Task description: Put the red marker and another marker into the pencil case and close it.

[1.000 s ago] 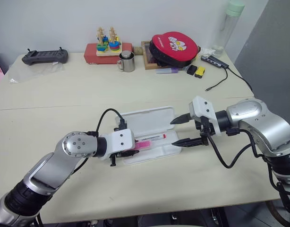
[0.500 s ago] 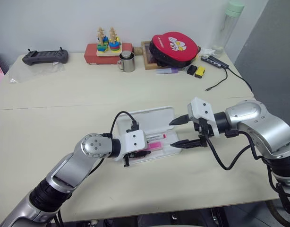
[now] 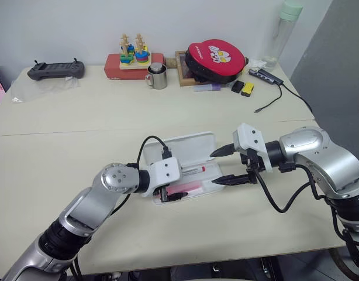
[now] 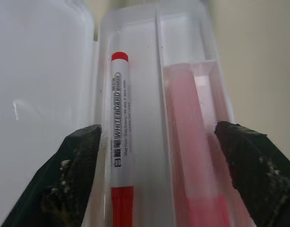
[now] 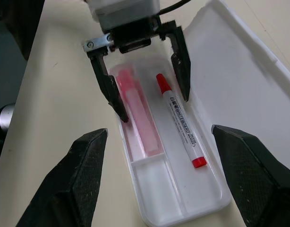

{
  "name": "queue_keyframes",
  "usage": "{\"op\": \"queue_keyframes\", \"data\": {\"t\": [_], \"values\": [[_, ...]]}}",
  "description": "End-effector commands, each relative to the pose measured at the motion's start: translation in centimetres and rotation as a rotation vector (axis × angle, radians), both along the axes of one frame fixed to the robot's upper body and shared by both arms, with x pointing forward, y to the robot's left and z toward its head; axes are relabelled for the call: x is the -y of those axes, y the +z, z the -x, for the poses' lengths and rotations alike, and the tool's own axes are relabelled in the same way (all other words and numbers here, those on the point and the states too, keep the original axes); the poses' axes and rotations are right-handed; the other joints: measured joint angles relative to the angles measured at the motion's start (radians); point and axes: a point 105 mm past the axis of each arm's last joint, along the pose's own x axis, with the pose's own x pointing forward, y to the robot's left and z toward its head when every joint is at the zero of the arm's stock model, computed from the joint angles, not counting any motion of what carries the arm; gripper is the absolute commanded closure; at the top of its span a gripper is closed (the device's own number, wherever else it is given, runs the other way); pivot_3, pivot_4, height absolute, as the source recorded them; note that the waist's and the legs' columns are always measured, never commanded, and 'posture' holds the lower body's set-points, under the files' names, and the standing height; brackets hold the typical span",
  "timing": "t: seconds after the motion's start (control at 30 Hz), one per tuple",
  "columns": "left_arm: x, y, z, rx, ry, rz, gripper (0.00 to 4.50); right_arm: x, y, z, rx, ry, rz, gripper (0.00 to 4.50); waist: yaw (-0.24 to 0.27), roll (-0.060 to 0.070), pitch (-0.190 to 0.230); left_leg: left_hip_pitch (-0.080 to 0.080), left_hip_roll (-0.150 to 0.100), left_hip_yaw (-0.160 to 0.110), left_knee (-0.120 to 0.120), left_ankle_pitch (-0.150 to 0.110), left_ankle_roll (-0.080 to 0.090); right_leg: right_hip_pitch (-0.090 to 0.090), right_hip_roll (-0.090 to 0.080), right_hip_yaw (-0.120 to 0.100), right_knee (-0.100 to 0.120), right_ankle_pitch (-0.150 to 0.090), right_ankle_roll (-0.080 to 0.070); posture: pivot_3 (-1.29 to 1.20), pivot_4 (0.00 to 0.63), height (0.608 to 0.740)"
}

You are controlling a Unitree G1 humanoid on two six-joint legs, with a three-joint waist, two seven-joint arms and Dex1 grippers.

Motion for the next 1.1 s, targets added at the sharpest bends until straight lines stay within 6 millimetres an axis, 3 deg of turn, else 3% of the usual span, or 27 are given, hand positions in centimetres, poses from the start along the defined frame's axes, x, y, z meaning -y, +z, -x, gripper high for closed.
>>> {"op": "queue_keyframes", "data": {"t": [0.03, 0.3, 0.73, 0.87, 1.1], "values": [[-0.6, 3.9, 0.3, 0.047, 0.007, 0.099, 0.03, 0.3, 1.0, -0.2, 0.052, -0.011, -0.017, 0.78, 0.000, 0.000, 0.000, 0.000, 0.000, 0.000, 0.000, 0.000, 0.000, 0.000, 0.000, 0.000, 0.000, 0.000, 0.000, 0.00, 0.150, 0.740], [-1.9, 6.2, 1.4, 0.030, 0.016, 0.147, 0.03, 0.4, 1.1, -0.6, 0.058, -0.018, -0.020, 0.78, 0.000, 0.000, 0.000, 0.000, 0.000, 0.000, 0.000, 0.000, 0.000, 0.000, 0.000, 0.000, 0.000, -0.001, 0.002, 0.00, 0.150, 0.740], [-0.4, 3.7, 1.6, 0.060, -0.030, 0.076, 0.03, 0.5, 0.8, -1.1, 0.063, -0.036, -0.019, 0.78, 0.000, 0.000, 0.000, 0.000, 0.000, 0.000, 0.000, 0.000, 0.000, 0.000, 0.000, 0.000, 0.000, 0.001, -0.001, 0.00, 0.150, 0.740], [-0.9, 4.8, 1.3, 0.049, -0.008, 0.128, 0.03, 1.0, 0.4, -1.9, 0.078, -0.088, -0.003, 0.78, 0.000, 0.000, 0.000, 0.000, 0.000, 0.000, 0.000, 0.000, 0.000, 0.000, 0.000, 0.000, 0.000, 0.000, -0.001, 0.00, 0.150, 0.740], [-3.6, 8.4, 1.8, 0.016, 0.058, 0.245, 0.03, 2.5, 0.3, -4.4, 0.117, -0.192, 0.011, 0.78, -0.003, 0.000, 0.000, 0.001, 0.000, 0.000, 0.000, 0.000, 0.000, 0.000, 0.000, 0.000, 0.000, 0.000, 0.000, 0.00, 0.150, 0.740]]}}
